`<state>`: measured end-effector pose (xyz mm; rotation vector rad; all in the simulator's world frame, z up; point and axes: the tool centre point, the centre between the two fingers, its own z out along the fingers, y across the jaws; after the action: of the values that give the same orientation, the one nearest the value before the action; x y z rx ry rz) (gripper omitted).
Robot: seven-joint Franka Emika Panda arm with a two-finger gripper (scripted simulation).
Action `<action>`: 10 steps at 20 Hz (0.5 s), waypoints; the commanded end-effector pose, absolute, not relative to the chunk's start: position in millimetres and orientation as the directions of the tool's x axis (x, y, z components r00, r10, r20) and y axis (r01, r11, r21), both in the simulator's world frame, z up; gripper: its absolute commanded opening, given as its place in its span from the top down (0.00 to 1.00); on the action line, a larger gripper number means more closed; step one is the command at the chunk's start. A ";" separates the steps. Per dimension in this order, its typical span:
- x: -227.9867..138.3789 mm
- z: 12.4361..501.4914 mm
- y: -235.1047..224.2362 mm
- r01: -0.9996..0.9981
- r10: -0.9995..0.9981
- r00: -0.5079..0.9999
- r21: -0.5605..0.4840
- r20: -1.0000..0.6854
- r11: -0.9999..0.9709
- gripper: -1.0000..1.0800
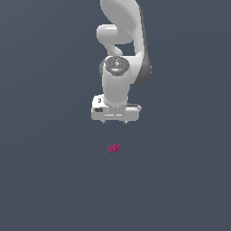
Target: Pick up the object and move it to a goal position.
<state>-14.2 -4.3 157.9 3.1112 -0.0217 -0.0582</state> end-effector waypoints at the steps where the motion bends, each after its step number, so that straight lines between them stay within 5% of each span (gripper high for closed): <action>1: -12.3 155.4 -4.2 -0.048 -0.049 0.998 0.029 -0.036 -0.998 0.04; 10: -1.2 141.3 -4.1 -0.244 -0.245 0.969 0.023 -0.029 -0.969 0.04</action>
<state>-3.3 -4.1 144.2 3.1039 -0.3230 -0.0511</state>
